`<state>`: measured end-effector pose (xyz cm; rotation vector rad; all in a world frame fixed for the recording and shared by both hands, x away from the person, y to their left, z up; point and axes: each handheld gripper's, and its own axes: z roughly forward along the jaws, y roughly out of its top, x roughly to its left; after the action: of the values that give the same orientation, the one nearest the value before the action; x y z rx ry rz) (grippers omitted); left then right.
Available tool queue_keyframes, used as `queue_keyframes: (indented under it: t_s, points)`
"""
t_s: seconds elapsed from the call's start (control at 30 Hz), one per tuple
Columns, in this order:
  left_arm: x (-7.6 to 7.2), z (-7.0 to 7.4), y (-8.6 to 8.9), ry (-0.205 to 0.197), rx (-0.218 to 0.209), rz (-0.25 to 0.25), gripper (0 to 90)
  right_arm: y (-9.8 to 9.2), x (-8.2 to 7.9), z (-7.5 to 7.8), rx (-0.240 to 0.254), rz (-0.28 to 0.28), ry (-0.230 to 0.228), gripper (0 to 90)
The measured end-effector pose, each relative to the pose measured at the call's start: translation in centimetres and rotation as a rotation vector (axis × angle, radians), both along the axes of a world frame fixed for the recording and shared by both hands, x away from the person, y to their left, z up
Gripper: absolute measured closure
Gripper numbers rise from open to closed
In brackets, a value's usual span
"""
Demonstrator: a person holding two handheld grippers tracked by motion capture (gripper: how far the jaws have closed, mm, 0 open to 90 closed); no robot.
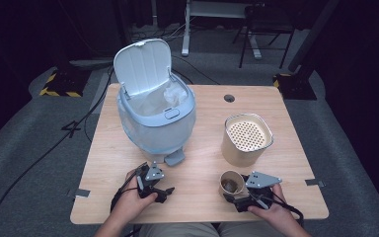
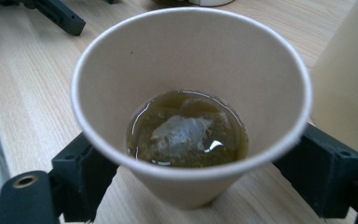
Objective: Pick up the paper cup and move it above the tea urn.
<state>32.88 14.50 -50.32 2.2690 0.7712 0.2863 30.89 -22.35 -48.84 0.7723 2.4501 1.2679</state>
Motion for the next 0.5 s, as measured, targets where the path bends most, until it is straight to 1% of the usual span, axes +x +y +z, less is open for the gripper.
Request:
queue_keyframes:
  t_s: [0.07,0.1,0.17,0.23,0.4,0.5]
  points:
    - [0.00,0.00,0.00,0.000,0.000,0.000,19.9,0.24,0.06,-0.11,0.011,0.002,-0.009,20.2]
    - [0.00,0.00,0.00,0.000,0.000,0.000,19.9,0.24,0.06,-0.11,0.011,0.002,-0.009,20.2]
    - [0.00,0.00,0.00,0.000,0.000,0.000,19.8,0.41,0.05,-0.17,0.022,0.012,-0.035,26.4]
    - [0.00,0.00,0.00,0.000,0.000,0.000,19.9,0.43,0.04,-0.27,0.029,0.013,-0.038,26.6]
    - [0.11,0.00,-0.04,0.005,-0.003,-0.001,19.5,0.16,0.22,-0.14,0.048,0.016,-0.019,28.1]
    - [0.27,0.00,-0.11,0.005,0.003,-0.009,17.9,-0.04,0.29,0.10,0.061,0.015,-0.019,28.4]
